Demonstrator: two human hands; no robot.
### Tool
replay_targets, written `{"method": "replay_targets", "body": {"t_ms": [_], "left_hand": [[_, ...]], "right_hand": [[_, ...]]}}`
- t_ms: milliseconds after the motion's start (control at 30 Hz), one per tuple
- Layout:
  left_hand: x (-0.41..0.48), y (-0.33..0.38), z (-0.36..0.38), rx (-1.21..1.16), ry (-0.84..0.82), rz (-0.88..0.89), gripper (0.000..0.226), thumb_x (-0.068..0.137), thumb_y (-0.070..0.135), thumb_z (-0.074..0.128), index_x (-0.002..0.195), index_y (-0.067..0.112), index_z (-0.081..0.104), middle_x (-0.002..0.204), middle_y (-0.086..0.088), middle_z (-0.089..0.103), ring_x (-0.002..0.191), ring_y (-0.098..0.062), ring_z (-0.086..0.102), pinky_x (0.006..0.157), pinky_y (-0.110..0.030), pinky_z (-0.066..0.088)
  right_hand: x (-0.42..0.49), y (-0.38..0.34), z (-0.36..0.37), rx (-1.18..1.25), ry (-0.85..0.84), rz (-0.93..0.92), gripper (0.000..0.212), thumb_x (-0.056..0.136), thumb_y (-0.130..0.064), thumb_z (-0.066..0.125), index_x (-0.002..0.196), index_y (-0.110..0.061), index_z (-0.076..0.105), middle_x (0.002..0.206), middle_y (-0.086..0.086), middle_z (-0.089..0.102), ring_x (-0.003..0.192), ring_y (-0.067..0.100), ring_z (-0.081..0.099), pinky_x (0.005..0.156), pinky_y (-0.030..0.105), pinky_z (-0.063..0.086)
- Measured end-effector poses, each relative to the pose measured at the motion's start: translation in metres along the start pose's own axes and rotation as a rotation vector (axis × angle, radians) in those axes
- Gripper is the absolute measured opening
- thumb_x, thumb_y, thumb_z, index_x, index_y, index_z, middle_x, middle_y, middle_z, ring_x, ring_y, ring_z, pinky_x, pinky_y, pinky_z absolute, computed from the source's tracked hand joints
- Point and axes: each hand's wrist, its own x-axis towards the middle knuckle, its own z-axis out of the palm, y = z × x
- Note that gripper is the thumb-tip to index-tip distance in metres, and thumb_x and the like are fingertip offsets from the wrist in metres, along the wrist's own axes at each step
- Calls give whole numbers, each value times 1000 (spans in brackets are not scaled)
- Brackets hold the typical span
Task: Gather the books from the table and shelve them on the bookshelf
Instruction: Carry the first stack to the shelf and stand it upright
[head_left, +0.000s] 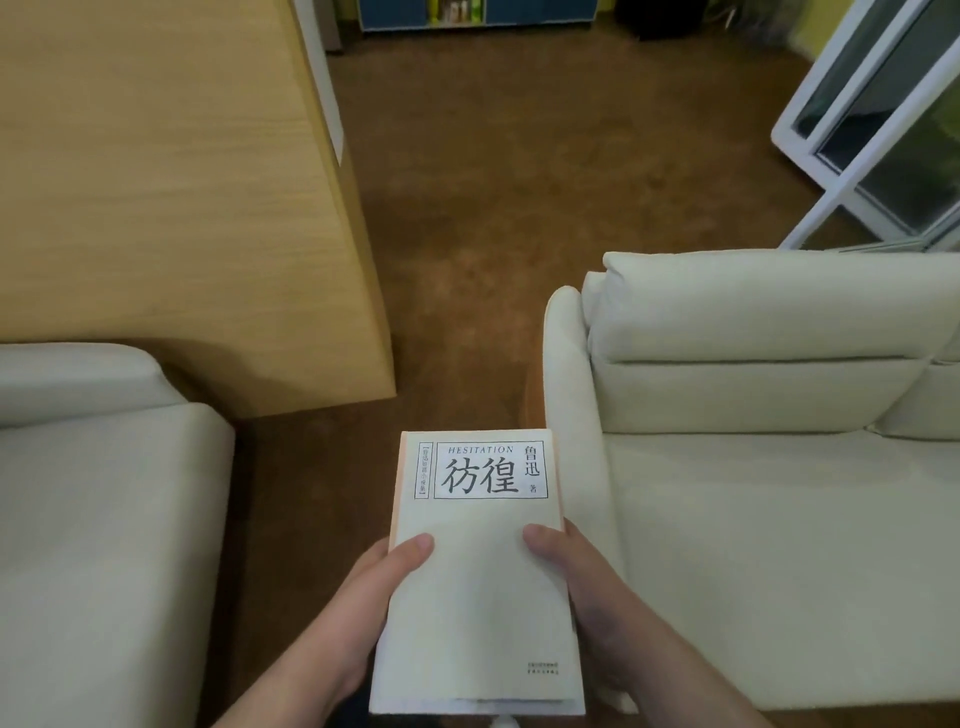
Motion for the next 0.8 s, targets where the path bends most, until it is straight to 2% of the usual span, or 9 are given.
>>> {"method": "replay_targets", "body": {"t_ms": [67,200,333,400,467,567,667,800], "left_hand": [[28,29,-9,20,-2,0,60,82,46,72,133,17,58,123,-11,72,111,-32,69,99,-51,51],[87,97,-26,54,-18,45,54,83,43,63,131,18,59,121,-9,73,109,-31,71,96,-49,52],[142,170,-37,41,-23,58,53,82,37,64,130,15,59,117,-14,74,106,-34,71,92,-48,56],[167,205,-39,46,-39,65,52,80,36,64,128,14,60,116,-15,74,104,-34,72,85,-45,58],[192,239,-38,58,-49,73,53,79,36,65,127,14,60,116,-15,74,104,-34,72,87,-46,57],[233,284,-29,72,-44,70,52,78,36,64,125,14,62,114,-14,75,103,-34,72,89,-46,56],[278,323,-15,65,-38,44,54,75,36,65,123,12,63,111,-14,76,100,-32,74,79,-41,59],[345,369,7,87,-54,9,56,79,42,68,128,15,62,117,-13,74,104,-32,73,75,-39,61]], "right_hand": [[35,-22,3,-22,4,-15,69,74,-30,71,138,-8,57,125,21,72,107,37,72,86,43,61],[108,-73,13,-29,17,-28,83,64,-41,76,139,-11,55,127,18,72,116,42,68,95,51,57],[175,-126,21,7,62,-39,69,76,-27,68,141,-9,54,128,19,71,119,44,66,103,57,52],[205,-152,23,19,90,-39,67,77,-25,64,141,-8,53,130,21,69,121,46,64,107,62,47],[231,-179,21,31,108,-38,68,77,-25,65,142,-8,53,131,22,69,122,48,63,108,65,44],[270,-216,9,47,123,-31,67,77,-26,66,141,-13,53,130,20,69,120,45,65,107,64,46],[311,-251,-12,50,126,-26,66,78,-31,68,141,-20,53,129,14,71,117,39,68,106,63,49],[370,-303,-52,4,122,-9,63,78,-39,70,138,-30,54,125,5,74,114,32,71,103,60,52]]}}
